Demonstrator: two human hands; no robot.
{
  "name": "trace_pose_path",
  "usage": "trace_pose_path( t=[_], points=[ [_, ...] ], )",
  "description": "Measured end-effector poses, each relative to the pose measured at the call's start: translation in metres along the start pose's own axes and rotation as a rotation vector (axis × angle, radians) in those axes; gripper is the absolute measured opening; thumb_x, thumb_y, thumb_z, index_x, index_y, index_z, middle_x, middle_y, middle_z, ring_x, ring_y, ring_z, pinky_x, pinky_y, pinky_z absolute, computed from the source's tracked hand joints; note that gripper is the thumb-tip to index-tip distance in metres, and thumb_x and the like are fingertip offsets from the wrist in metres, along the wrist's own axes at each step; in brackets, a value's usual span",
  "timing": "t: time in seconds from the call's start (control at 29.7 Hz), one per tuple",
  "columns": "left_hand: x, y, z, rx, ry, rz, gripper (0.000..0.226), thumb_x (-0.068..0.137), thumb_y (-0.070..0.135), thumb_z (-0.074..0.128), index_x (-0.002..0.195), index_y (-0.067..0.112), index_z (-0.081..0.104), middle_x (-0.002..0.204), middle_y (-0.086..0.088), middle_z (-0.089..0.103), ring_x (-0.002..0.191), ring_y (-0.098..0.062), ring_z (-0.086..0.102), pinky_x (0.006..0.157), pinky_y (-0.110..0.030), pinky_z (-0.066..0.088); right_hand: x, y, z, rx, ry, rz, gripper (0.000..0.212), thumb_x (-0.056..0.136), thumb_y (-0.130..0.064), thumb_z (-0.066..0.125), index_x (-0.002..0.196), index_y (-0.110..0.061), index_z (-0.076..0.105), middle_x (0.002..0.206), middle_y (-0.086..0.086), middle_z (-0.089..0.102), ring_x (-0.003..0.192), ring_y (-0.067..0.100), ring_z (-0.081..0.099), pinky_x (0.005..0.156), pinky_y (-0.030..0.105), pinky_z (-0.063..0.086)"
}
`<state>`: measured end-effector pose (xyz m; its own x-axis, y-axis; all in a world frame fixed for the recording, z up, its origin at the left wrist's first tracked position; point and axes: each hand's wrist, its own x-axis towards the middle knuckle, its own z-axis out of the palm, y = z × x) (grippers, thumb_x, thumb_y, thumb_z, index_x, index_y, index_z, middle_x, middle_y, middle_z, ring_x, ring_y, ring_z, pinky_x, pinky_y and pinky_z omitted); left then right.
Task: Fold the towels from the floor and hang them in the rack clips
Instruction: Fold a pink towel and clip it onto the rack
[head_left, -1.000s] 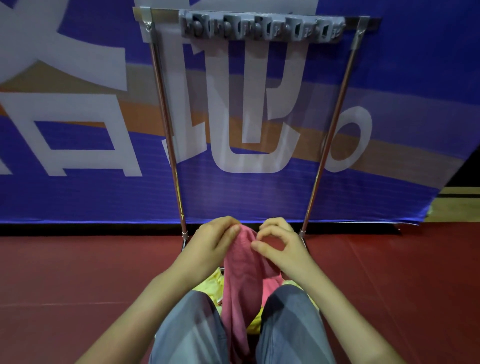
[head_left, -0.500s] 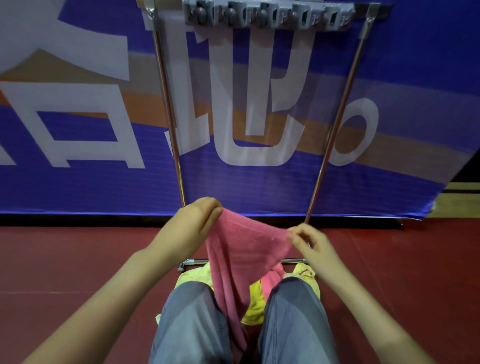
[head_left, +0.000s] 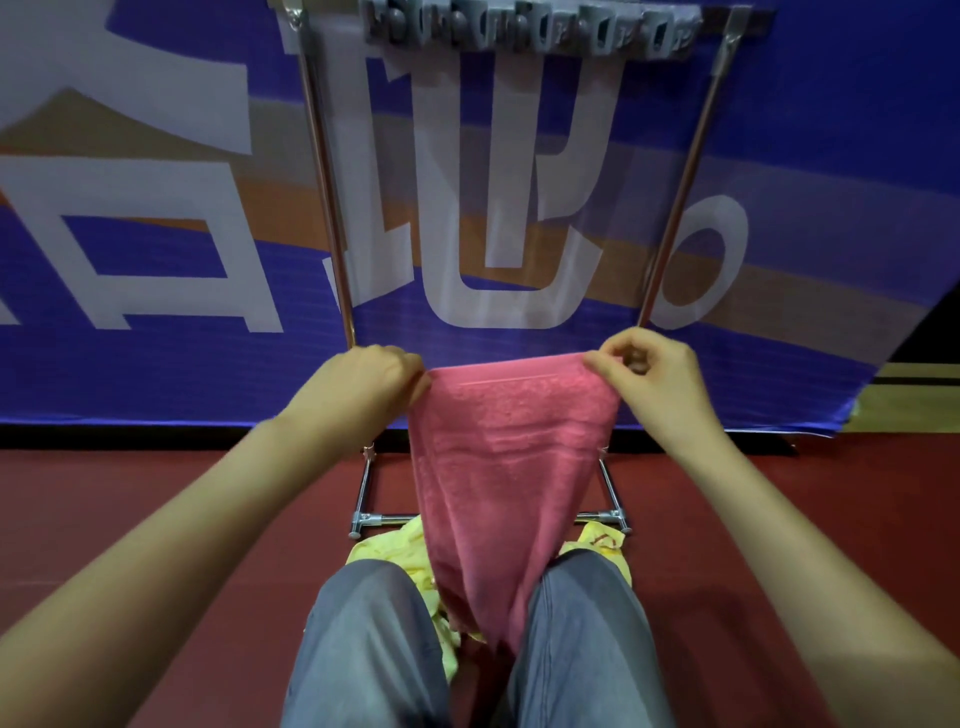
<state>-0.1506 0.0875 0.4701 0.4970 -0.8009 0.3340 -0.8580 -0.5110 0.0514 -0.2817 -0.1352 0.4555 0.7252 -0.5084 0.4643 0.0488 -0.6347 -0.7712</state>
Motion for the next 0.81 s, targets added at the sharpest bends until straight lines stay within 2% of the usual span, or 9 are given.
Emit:
trace_pose_path(
  t=[0.13,0.2,0.3,0.4,0.57,0.64,0.81],
  points=[
    [0.007,-0.003,-0.018,-0.210,0.034,0.001,0.027,0.091,0.019,0.049,0.096,-0.001,0.066,0.086,-0.017,0.070,0.076,-0.028,0.064,0.074,-0.042,0.052,0.012,-0.014,-0.005,0.032,0.023,-0.037,0.023,0.075,-0.016,0.071,0.061,-0.028,0.058,0.062,-0.008,0.059,0.060,0.002,0.052,0.062,0.016,0.041],
    [0.010,-0.003,-0.024,-0.249,0.027,-0.016,0.026,0.091,0.017,0.050,0.097,-0.002,0.066,0.086,-0.017,0.070,0.076,-0.027,0.066,0.076,-0.042,0.053,0.017,-0.019,-0.008,0.041,0.013,-0.060,0.024,0.075,-0.014,0.071,0.061,-0.028,0.058,0.063,-0.009,0.059,0.059,0.000,0.053,0.062,0.015,0.043],
    [0.012,0.000,-0.028,-0.302,-0.002,-0.033,0.025,0.092,0.014,0.047,0.104,-0.001,0.064,0.092,-0.015,0.069,0.082,-0.024,0.066,0.080,-0.037,0.053,0.017,-0.022,-0.009,0.040,-0.013,-0.063,0.017,0.075,-0.012,0.071,0.065,-0.022,0.061,0.065,-0.009,0.060,0.059,-0.004,0.053,0.063,0.013,0.044],
    [0.009,0.002,-0.025,-0.325,-0.028,-0.042,0.025,0.093,0.012,0.045,0.108,0.001,0.062,0.095,-0.015,0.068,0.084,-0.023,0.066,0.082,-0.037,0.053,0.012,-0.020,-0.008,0.001,-0.053,-0.053,0.007,0.075,-0.012,0.070,0.070,-0.015,0.065,0.067,-0.005,0.062,0.066,0.004,0.056,0.067,0.021,0.045],
    [0.004,0.001,-0.020,-0.395,-0.022,-0.111,0.025,0.093,0.014,0.044,0.104,0.002,0.062,0.095,-0.015,0.068,0.085,-0.025,0.065,0.083,-0.042,0.053,0.007,-0.018,-0.006,-0.020,-0.066,-0.044,0.012,0.076,-0.014,0.069,0.068,-0.021,0.063,0.067,-0.010,0.062,0.063,-0.001,0.055,0.063,0.012,0.043],
    [0.002,0.005,-0.019,-0.443,0.025,-0.159,0.024,0.093,0.016,0.044,0.100,0.003,0.064,0.088,-0.011,0.069,0.081,-0.023,0.065,0.079,-0.040,0.054,0.006,-0.019,-0.005,0.008,-0.046,-0.029,0.019,0.076,-0.013,0.069,0.065,-0.026,0.061,0.066,-0.011,0.061,0.061,-0.003,0.054,0.061,0.010,0.042],
    [0.001,0.030,-0.010,-0.788,0.086,-0.351,0.023,0.090,0.011,0.049,0.077,0.009,0.067,0.066,-0.003,0.065,0.057,-0.005,0.063,0.057,-0.016,0.053,0.003,-0.025,0.007,0.137,-0.041,0.087,0.021,0.077,-0.012,0.069,0.063,-0.026,0.060,0.061,-0.006,0.057,0.054,0.000,0.051,0.056,0.018,0.044]
  ],
)
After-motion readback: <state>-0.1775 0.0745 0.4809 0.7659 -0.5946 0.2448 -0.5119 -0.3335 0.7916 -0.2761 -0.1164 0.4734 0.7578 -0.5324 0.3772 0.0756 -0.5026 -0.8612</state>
